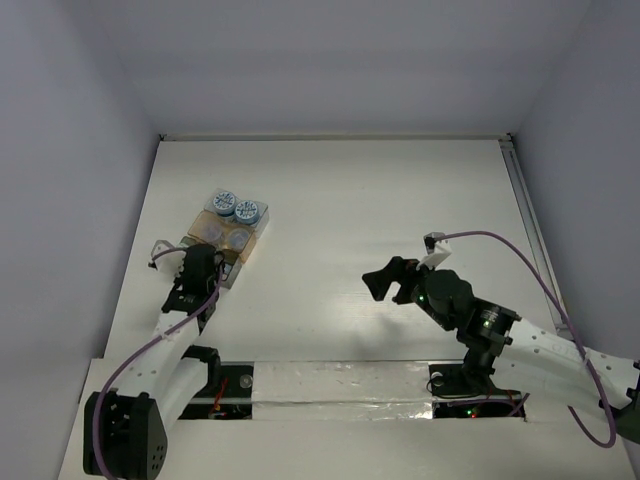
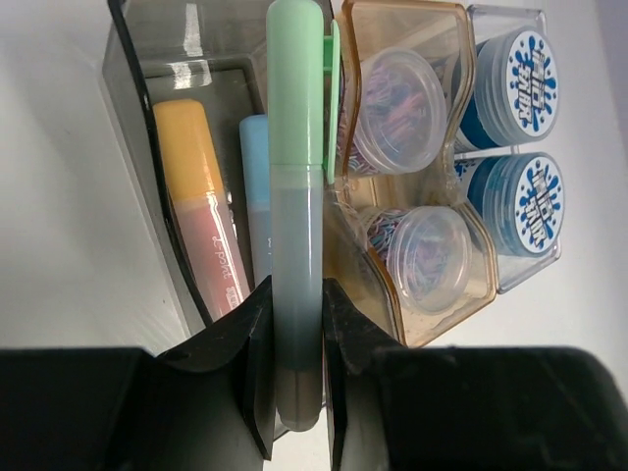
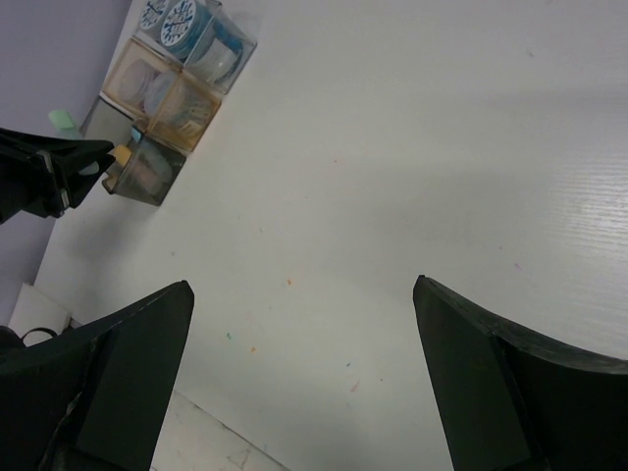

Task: Sort the stationery into containers
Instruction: Place the pen in the storage box.

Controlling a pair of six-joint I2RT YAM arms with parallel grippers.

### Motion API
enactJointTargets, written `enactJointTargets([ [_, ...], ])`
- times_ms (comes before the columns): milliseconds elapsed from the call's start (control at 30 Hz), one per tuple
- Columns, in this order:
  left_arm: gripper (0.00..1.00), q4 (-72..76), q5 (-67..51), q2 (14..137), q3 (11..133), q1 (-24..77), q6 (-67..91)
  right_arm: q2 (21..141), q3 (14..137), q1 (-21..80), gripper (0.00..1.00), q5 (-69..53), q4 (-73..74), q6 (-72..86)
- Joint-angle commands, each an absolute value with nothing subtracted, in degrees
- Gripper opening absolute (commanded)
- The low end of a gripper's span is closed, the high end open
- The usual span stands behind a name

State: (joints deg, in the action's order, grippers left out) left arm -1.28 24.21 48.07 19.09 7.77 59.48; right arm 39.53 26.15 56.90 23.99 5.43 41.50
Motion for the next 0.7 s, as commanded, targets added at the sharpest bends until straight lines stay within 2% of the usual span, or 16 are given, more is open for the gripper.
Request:
enactJointTargets([
  [0,0.0,-3.8,27.8,45.8,18.3,7.6,64.0,39.6,25.9,56.6,1.0,23.6,1.7,40.6],
  [67,0.12,-3.3,27.9,44.8,17.8,7.6,63.7,39.8,25.9,56.6,1.0,23.3,1.6,40.7],
  [100,0.19,-2.9,27.8,44.6,17.7,7.6,63.5,39.9,26.0,56.6,1.0,23.3,1.6,40.7],
  [133,0.31,-2.6,27.2,44.3,17.4,7.6,63.1,40.0,26.1,56.6,1.0,23.3,1.6,40.7],
  [233,0.52,-1.1,26.5,43.8,17.7,7.6,61.8,40.4,26.2,56.6,1.0,23.1,1.4,40.8],
  [300,0.58,-1.0,26.5,43.9,17.9,7.6,61.6,40.6,26.2,56.6,1.0,23.0,1.4,40.8],
  [400,0.73,-0.4,26.0,43.6,18.3,7.6,60.9,40.8,26.2,56.6,1.0,23.0,1.2,40.8],
  [467,0.79,-0.4,25.6,43.2,18.5,7.6,60.3,41.0,26.3,56.6,1.0,23.1,1.2,40.8],
  [667,0.83,1.8,22.6,40.3,20.7,7.6,56.7,41.3,26.3,56.6,0.99,23.4,1.1,40.7],
])
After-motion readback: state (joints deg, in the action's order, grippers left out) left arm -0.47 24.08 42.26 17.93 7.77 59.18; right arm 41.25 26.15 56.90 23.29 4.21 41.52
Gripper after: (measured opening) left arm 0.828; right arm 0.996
